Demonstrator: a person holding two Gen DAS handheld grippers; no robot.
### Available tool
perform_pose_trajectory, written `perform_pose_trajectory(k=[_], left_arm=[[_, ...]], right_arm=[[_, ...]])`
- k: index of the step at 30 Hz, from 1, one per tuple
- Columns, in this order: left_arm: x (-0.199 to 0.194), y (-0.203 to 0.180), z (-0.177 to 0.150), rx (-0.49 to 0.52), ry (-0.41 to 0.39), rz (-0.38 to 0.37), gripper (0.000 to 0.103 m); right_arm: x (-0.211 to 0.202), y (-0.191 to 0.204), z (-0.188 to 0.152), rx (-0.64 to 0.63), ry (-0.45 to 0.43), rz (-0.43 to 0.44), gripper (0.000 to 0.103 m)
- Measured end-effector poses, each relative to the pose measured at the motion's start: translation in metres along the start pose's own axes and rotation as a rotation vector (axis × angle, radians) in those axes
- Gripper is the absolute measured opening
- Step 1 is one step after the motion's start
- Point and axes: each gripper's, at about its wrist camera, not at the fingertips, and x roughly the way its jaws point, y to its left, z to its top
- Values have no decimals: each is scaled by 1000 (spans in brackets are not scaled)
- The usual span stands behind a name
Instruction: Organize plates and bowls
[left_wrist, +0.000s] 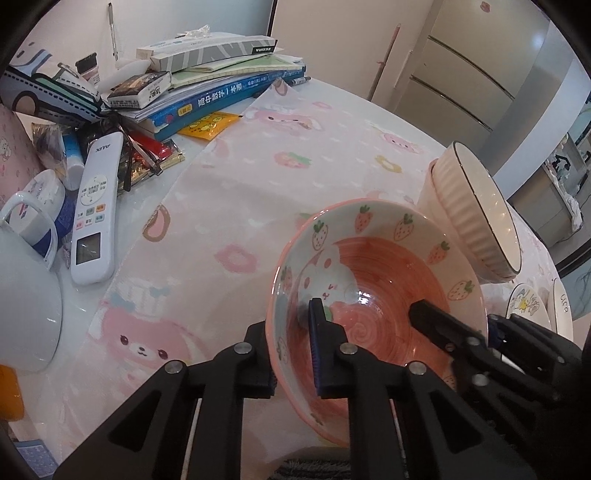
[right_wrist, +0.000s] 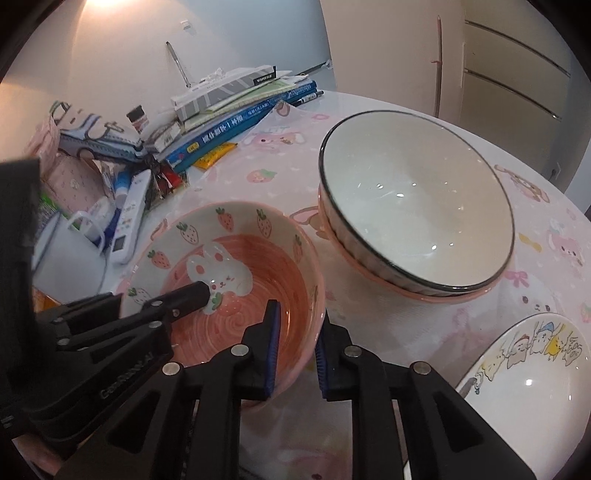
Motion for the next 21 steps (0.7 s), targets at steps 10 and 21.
perform_pose_trajectory(k=[10, 21], left_arm=[[-7, -2, -2, -12, -12, -17, 11], [-67, -23, -2, 55, -208, -70, 11]], right_arm=[[-13, 5, -5, 22, 23, -76, 18], [-86, 15, 2, -4, -158, -115, 18]])
